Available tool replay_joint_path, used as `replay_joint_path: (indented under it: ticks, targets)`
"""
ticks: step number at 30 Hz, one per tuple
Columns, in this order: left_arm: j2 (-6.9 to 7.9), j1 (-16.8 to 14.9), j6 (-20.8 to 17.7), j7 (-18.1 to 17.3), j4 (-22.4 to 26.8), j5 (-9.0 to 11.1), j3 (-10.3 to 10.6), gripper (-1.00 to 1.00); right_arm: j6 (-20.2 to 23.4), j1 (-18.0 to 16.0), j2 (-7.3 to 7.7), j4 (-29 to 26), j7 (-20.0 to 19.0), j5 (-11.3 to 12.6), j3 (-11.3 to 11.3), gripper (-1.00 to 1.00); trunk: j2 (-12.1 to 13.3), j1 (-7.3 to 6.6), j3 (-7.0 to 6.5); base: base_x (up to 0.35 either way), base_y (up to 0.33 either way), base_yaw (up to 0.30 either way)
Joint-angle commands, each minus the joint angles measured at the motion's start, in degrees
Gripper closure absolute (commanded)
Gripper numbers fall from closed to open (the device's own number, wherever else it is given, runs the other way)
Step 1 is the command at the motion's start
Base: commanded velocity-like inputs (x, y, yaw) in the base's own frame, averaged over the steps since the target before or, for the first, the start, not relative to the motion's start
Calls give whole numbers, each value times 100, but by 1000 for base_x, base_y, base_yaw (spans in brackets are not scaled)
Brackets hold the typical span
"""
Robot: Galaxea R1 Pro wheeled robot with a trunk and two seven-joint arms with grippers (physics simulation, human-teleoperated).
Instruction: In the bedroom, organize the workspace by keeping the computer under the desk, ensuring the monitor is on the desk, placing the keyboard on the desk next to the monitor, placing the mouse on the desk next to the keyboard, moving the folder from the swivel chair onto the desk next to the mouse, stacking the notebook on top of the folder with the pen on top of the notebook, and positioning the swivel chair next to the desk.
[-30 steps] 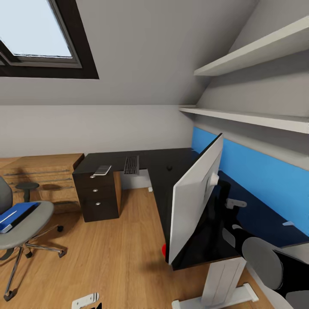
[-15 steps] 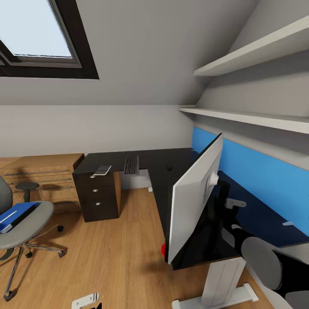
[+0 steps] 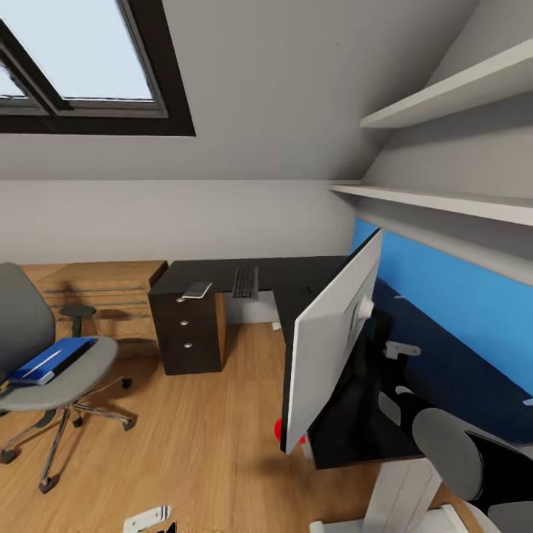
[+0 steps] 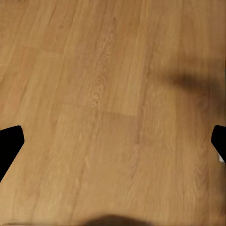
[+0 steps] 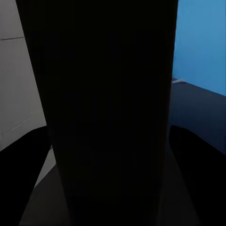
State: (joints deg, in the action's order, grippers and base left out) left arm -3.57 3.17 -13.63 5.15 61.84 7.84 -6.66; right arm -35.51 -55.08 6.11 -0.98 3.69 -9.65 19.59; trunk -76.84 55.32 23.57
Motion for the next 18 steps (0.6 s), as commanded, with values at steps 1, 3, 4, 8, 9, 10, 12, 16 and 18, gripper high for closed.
replay_joint_path:
  ticks: [1,3,4,8,9,10,12,16,18]
  targets:
    - [-3,-1,-33,22,12,60,-2,-100,-9,-2,1,81,9,-169,142,100,-3,1,9,0,0,262]
    - [-3,-1,-32,22,12,60,-2,-100,-9,-3,2,81,7,-168,142,100,-3,1,15,0,0,263]
    - [-3,-1,-31,22,12,60,-2,-100,-9,-3,3,81,7,-168,142,100,-3,1,18,0,0,264]
    - [-3,-1,-31,22,12,60,-2,-100,-9,-3,4,79,8,-168,146,100,-3,1,29,0,0,258]
    - [-3,-1,-30,22,12,60,-2,-100,-9,-3,4,78,8,-168,147,100,-3,1,32,0,0,212]
    - [-3,-1,-28,22,12,60,-2,-100,-12,-3,4,76,9,-168,148,100,-3,1,34,0,0,141]
    - [-3,-1,-30,22,12,60,-2,-100,-19,-3,4,77,4,-170,150,100,-3,1,37,0,0,93]
    - [-3,-1,-33,22,12,60,-2,-100,-24,-3,4,79,1,-170,150,100,-3,1,40,0,0,37]
    - [-3,-1,-34,22,12,60,-2,-100,-25,-3,4,80,2,-173,151,100,-3,1,40,0,0,14]
